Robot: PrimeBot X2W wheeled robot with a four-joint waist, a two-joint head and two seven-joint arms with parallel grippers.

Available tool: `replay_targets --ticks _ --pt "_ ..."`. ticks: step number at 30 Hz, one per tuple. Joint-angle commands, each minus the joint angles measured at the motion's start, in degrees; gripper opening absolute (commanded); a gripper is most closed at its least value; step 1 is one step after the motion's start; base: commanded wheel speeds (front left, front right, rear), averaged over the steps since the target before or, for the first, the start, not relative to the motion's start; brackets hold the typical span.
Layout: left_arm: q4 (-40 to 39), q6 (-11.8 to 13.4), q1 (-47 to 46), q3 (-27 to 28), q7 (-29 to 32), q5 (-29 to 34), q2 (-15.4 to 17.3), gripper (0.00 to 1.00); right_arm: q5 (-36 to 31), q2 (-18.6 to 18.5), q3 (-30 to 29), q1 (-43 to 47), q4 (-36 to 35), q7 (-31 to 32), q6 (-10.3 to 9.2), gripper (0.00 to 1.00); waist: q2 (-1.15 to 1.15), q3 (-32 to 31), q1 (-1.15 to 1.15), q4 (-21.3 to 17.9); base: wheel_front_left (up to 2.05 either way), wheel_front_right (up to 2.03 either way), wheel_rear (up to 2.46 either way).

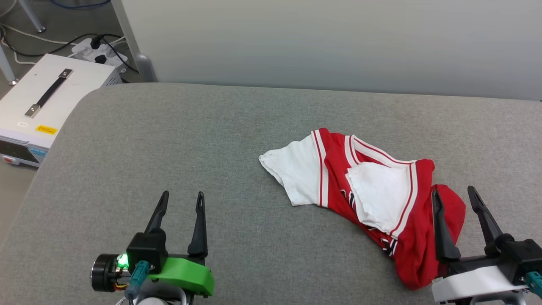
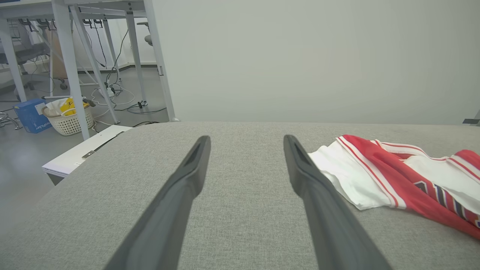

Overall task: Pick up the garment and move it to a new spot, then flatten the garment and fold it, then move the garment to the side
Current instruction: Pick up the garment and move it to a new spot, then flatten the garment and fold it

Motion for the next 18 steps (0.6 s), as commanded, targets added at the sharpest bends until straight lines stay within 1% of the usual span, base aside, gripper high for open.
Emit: replay_targets --ticks 1,9,18 --pt "0.39 -0.77 1.1 0.53 -0.33 0.67 -0.43 1.0 0.26 -0.09 -0.25 0.9 0.24 -0.13 -0.05 1.0 0.0 -0.14 0.0 -0.2 0.0 0.0 0.0" --pt "1.27 -2.94 1.88 3.06 -0.33 2.72 -1.89 1.0 0.81 -0.09 -0.75 1.6 0.71 -0.13 -0.05 1.0 0.0 -0.45 0.0 -0.72 0.0 0.0 0.0" --pt "1.94 -4.42 2.21 4.72 -0.34 4.1 -2.85 1.0 0.99 -0.09 -0.75 1.59 0.98 -0.13 -0.05 1.0 0.0 -0.52 0.0 -0.71 0.0 0.0 0.0"
